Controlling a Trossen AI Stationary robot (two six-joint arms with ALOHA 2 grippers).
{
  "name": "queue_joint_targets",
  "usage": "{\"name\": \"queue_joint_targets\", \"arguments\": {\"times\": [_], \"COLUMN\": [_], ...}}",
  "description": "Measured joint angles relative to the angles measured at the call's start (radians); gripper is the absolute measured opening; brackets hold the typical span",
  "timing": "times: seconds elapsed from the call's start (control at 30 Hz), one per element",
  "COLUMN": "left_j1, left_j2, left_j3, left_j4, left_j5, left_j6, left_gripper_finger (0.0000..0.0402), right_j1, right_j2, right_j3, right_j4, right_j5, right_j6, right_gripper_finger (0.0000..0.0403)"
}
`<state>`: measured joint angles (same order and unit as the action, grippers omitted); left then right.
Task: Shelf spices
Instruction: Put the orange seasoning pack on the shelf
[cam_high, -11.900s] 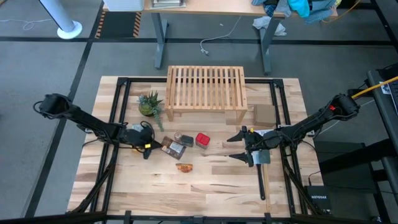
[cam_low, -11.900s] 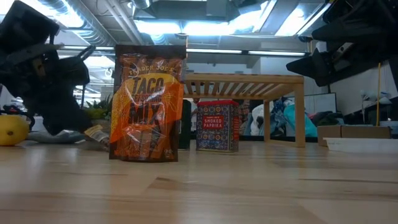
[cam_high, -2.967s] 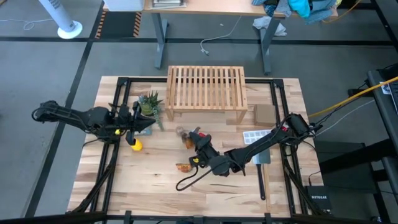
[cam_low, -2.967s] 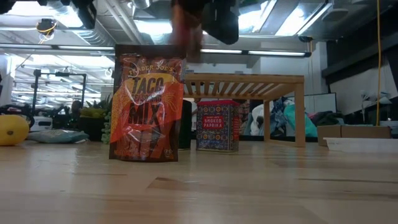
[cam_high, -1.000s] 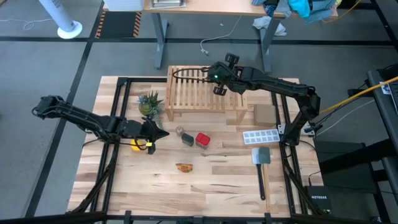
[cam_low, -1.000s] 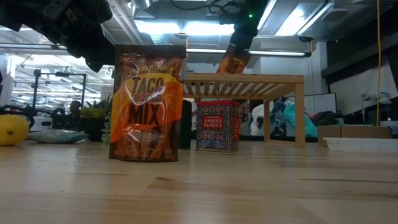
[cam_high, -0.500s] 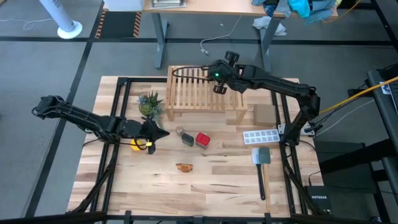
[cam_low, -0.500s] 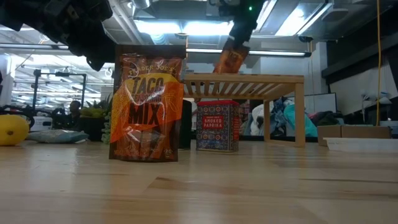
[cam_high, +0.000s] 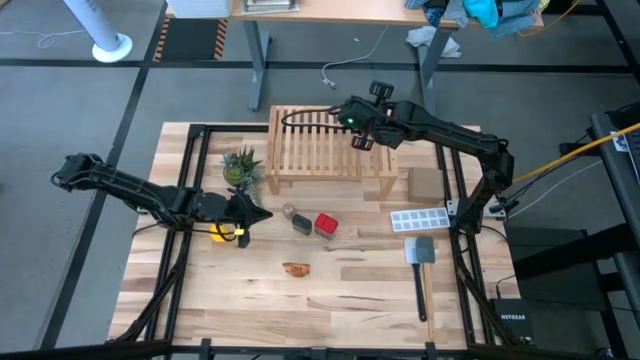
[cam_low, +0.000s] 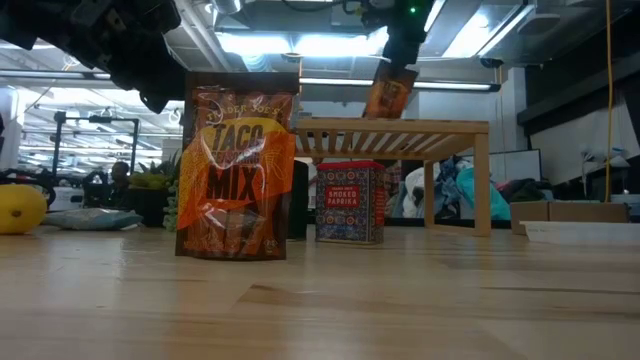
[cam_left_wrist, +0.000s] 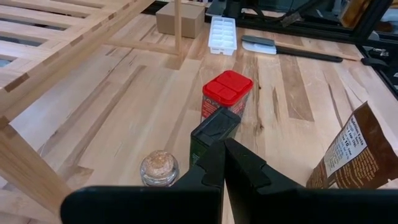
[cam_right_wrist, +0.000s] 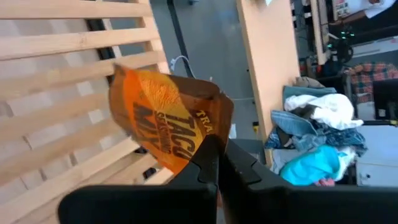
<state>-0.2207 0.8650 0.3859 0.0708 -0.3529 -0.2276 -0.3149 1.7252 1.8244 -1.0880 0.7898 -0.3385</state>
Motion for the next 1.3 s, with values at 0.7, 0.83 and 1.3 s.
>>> {"name": "queue_joint_targets", "arguments": {"times": [0.7,0.83,1.3], "left_j1": [0.0,0.0,0.0], "left_j2": [0.0,0.0,0.0], "left_j3": [0.0,0.0,0.0], "left_j4": [0.002,0.002,0.001], "left_j5": [0.0,0.0,0.0], "left_j6": [0.0,0.0,0.0], "left_gripper_finger": [0.0,0.0,0.0], "right_j1": [-0.025,-0.034,-0.035], "right_j2": [0.014,0.014,0.014], "right_j3": [0.0,0.0,0.0], "right_j4": [-0.145,-0.177,-0.176], "right_j5": [0.0,-0.024,-0.04], "right_j6": [0.077,0.108,0.114], "right_gripper_finger": [0.0,0.0,0.0017]}}
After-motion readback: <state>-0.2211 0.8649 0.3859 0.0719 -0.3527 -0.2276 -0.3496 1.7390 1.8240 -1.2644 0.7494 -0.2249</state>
